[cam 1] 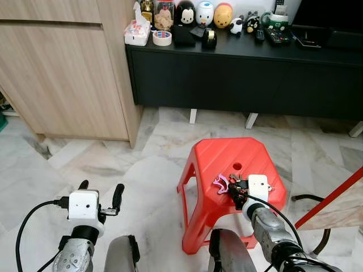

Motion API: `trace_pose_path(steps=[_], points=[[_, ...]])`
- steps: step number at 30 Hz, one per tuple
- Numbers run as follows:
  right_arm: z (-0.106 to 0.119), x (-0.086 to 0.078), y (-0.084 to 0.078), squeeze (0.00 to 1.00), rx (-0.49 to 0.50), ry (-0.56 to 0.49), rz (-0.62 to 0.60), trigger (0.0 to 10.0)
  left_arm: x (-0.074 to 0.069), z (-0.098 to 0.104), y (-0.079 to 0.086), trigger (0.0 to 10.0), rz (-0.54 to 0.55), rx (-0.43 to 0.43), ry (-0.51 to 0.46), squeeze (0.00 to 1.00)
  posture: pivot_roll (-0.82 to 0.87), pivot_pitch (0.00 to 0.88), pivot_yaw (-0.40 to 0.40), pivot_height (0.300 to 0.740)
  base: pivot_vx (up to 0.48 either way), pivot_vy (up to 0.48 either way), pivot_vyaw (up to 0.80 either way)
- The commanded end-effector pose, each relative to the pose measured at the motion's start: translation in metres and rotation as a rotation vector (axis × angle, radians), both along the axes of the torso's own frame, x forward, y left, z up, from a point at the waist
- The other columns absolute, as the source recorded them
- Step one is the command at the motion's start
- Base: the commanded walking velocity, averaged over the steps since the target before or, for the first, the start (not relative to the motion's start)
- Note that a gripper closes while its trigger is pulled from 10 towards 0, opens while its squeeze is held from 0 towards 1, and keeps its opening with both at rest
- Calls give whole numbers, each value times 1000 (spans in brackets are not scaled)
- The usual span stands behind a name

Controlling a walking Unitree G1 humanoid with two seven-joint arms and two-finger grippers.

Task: Hang keys on a hook

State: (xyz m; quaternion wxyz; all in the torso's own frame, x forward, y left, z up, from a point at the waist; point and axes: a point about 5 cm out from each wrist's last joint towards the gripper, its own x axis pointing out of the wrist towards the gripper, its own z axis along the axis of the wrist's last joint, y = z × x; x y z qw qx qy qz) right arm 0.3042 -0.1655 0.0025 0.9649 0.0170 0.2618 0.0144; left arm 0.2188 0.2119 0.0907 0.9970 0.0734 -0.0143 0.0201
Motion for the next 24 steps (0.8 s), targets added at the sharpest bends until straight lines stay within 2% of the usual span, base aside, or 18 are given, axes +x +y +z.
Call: trace_pose_path(steps=[1, 9, 10, 11, 12, 24], points=[[-4, -4, -2, 0, -12, 34, -8, 10000, -2, -1, -1, 10000, -6, 8, 20, 0, 129, 127, -90, 564, 0, 0, 0], [-12, -10, -1, 0, -24, 80, 1, 10000, -1, -3, -1, 10000, -11, 8, 28, 0, 130, 117, -90, 564, 0, 0, 0], [-15, -13, 0, 0, -34, 102, 7, 9451, 0, -3, -1, 10000, -12, 8, 29, 0, 131, 114, -90, 564, 0, 0, 0], [-17, -15, 0, 0, -37, 111, 7, 3255, 0, -3, -2, 10000, -13, 9, 30, 0, 133, 113, -90, 564, 0, 0, 0], [-20, -18, 2, 0, -32, 123, 11, 0, 0, -3, -2, 10000, -14, 9, 31, 0, 135, 110, -90, 564, 0, 0, 0], [-27, -26, 5, 0, -16, 151, 0, 0, 4, -6, -3, 10000, -34, 24, 44, 0, 130, 94, -83, 564, 0, 0, 0]])
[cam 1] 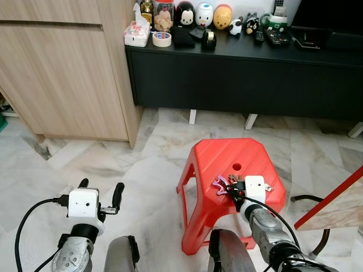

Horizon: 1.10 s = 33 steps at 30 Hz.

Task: Hang keys on a hook

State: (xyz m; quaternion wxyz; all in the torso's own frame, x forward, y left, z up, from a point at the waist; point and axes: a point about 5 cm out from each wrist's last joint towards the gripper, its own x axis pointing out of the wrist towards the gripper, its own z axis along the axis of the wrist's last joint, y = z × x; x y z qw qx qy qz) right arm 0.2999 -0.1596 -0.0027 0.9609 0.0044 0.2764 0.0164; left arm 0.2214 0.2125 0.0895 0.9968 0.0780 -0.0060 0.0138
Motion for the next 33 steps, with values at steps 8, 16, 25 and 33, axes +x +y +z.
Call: trace_pose_path(steps=[8, 16, 25, 33], points=[[-15, -15, -2, 0, 28, 81, -45, 0, 9, -4, -2, 10000, -23, 22, 22, 0, 132, 68, -80, 564, 0, 0, 0], [-6, -6, -3, 0, 51, 26, -77, 0, 18, -3, 3, 10000, -19, 35, 15, 0, 140, 14, -73, 564, 0, 0, 0], [10, 8, -5, 0, 91, -74, -96, 0, 33, -3, 9, 10000, -13, 49, 7, 0, 141, 0, -66, 564, 0, 0, 0], [26, 19, -9, 0, 84, -176, -72, 0, 46, -4, 13, 10000, 7, 53, -4, 0, 135, 0, -71, 564, 0, 0, 0]])
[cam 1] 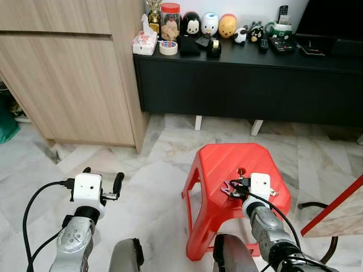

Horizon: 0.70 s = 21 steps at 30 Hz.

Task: Hang keys on a hook

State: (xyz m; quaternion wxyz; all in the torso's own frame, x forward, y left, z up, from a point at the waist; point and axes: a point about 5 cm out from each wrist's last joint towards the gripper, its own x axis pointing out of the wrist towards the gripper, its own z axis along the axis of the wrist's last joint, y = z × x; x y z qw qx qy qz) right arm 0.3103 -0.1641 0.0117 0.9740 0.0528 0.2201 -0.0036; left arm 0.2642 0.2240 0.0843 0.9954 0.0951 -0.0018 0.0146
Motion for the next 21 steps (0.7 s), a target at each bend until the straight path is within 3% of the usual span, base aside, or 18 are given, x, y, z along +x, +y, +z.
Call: trace_pose_path(steps=[1, 12, 13, 14, 15, 21], points=[[13, 9, -5, 0, -4, -72, -6, 0, 4, 2, 1, 10000, 7, 18, -13, 0, 135, 0, -73, 564, 0, 0, 0], [44, 21, -7, 0, -66, -281, 67, 0, 21, 1, 6, 10000, 47, -4, -46, 0, 112, 0, -86, 564, 0, 0, 0], [46, 21, -6, 0, -68, -293, 75, 3216, 22, 1, 6, 10000, 49, -9, -50, 0, 109, 0, -87, 564, 0, 0, 0], [47, 21, -5, 0, -67, -299, 81, 5804, 23, 1, 6, 10000, 52, -13, -52, 0, 106, 0, -87, 564, 0, 0, 0], [48, 20, -2, 0, -59, -306, 100, 10000, 25, 1, 7, 10000, 58, -25, -55, 0, 101, 0, -88, 564, 0, 0, 0], [45, 11, -3, 0, -43, -305, 111, 10000, 21, -6, 9, 10000, 71, -39, -46, 0, 85, 0, -84, 564, 0, 0, 0]])
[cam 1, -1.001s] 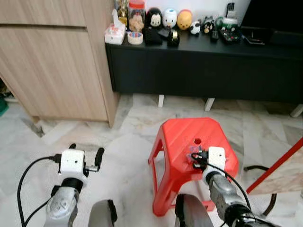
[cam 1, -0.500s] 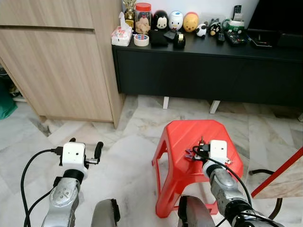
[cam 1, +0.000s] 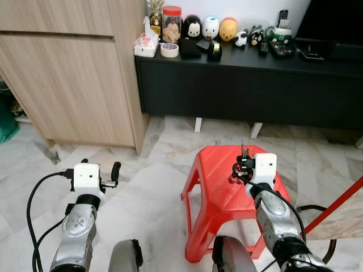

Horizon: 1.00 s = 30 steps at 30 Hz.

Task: Hang keys on a hook

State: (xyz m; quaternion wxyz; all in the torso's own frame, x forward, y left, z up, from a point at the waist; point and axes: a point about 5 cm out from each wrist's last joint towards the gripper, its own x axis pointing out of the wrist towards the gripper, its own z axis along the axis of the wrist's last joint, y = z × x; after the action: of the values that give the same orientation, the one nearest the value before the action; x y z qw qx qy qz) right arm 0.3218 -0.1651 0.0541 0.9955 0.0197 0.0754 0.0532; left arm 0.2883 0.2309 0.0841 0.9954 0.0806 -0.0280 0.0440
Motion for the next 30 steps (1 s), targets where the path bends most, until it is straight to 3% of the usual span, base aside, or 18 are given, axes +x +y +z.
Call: trace_pose_path(steps=[1, 6, 30], points=[[1, -2, -2, 0, 2, -3, 0, 10000, -4, -7, 2, 10000, 20, -15, 16, 0, 85, 0, -84, 564, 0, 0, 0], [3, -11, 2, 0, 4, -15, 36, 10000, -5, -12, 3, 10000, 27, -24, 25, 0, 72, 0, -79, 564, 0, 0, 0], [12, -9, -4, 0, -10, 39, 13, 10000, 5, -4, -9, 10000, -37, -50, -18, 0, 66, 0, -99, 704, 0, 0, 0]])
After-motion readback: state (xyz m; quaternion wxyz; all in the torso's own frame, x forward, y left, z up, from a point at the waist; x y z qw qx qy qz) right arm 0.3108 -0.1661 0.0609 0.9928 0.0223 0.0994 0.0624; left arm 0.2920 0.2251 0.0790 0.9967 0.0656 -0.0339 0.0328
